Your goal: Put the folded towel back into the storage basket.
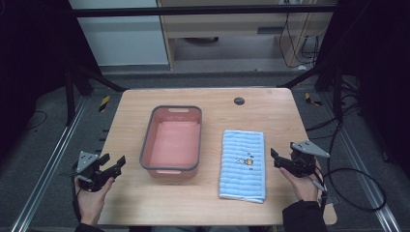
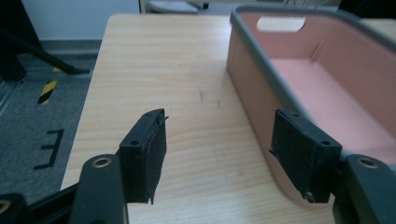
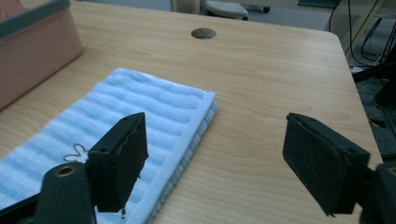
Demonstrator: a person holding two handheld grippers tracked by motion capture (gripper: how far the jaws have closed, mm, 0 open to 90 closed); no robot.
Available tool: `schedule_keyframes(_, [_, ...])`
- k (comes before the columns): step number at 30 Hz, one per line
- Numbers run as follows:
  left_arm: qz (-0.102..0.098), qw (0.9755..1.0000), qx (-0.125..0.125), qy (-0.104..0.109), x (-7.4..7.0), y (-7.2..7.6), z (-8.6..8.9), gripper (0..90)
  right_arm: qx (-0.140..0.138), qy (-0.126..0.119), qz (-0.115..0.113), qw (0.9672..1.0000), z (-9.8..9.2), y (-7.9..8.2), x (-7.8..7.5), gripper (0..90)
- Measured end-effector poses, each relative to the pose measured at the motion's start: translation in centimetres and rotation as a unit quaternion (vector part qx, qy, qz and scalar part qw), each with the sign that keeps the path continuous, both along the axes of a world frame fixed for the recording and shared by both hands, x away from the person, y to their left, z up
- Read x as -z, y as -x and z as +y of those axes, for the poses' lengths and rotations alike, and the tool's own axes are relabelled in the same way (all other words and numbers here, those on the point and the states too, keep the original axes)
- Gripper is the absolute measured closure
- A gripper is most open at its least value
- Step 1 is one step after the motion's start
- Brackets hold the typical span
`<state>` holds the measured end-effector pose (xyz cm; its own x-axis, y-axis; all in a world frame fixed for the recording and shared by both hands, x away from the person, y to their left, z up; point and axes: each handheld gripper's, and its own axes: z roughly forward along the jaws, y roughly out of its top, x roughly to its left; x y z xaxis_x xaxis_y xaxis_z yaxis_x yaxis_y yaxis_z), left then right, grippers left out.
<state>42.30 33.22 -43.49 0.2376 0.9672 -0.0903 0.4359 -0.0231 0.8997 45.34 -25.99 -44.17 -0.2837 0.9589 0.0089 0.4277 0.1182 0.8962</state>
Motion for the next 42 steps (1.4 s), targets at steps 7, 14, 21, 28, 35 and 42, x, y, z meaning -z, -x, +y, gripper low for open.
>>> schedule_keyframes(7, [-0.013,0.9997,0.019,0.013,-1.2,0.5,-0.6,35.2,-0.027,-0.013,-0.001,0.9996,1.0,0.5,-1.4,26.4])
schedule_keyframes(14, [-0.023,0.9990,0.037,0.008,-2.4,0.9,-1.8,34.7,-0.044,-0.015,-0.007,0.9989,1.5,0.6,-2.1,27.9])
schedule_keyframes(21, [-0.035,0.9978,0.055,0.012,-3.4,1.4,-3.0,35.6,-0.051,-0.016,-0.004,0.9985,1.8,0.5,-2.5,28.0])
schedule_keyframes(28, [-0.037,0.9968,0.070,0.011,-4.0,1.5,-4.5,38.0,-0.056,-0.017,-0.004,0.9982,1.8,0.1,-3.8,28.9])
schedule_keyframes(35, [-0.046,0.9948,0.091,0.012,-4.6,1.7,-6.3,39.6,-0.061,-0.023,-0.008,0.9978,1.8,-0.7,-5.2,29.5])
schedule_keyframes(42, [-0.051,0.9924,0.112,0.012,-4.8,1.7,-8.4,40.4,-0.067,-0.022,-0.009,0.9975,2.1,-1.4,-6.4,33.9])
